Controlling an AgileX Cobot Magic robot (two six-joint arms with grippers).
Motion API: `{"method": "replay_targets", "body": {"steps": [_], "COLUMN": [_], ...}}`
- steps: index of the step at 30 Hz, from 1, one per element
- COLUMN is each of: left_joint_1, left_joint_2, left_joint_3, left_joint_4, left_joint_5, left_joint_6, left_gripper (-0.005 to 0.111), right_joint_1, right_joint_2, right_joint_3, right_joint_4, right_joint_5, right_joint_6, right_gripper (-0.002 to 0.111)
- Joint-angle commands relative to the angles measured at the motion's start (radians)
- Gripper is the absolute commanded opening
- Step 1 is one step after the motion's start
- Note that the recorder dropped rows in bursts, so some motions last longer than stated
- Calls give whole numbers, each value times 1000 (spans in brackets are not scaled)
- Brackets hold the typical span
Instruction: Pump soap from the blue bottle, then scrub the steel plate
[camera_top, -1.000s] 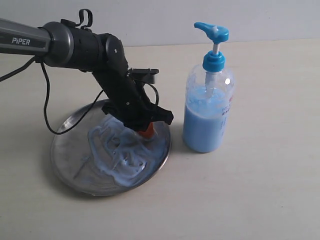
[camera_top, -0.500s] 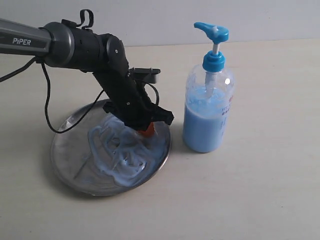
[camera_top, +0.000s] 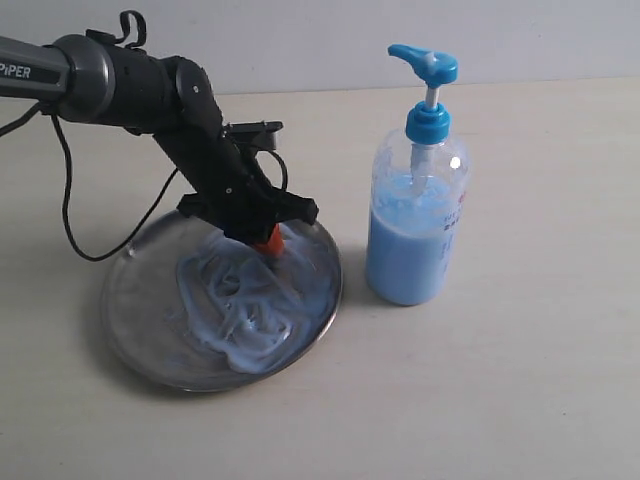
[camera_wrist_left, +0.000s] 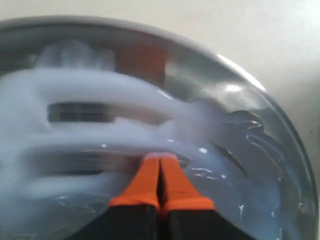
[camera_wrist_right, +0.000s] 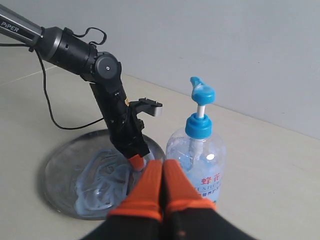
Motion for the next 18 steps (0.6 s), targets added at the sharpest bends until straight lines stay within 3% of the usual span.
{"method": "replay_targets", "body": {"steps": [1, 8, 13, 18], "left_joint_1": [-40, -88, -97, -97], "left_joint_2": [11, 11, 9, -31], "left_joint_3": [1, 1, 1, 1], "left_joint_4": [-14, -14, -21, -11], "left_joint_5": [6, 53, 124, 112], "left_joint_6": [31, 44, 89, 89], "left_gripper": [0, 0, 0, 0], "right_joint_1": [0, 0, 0, 0], "right_joint_2": [-4, -4, -4, -4], "right_joint_3": [5, 5, 5, 5], "right_joint_4": [-5, -14, -25, -53], "right_joint_5": [-13, -13, -13, -13], "right_joint_6": [-2, -2, -2, -2], "right_gripper": [0, 0, 0, 0]}}
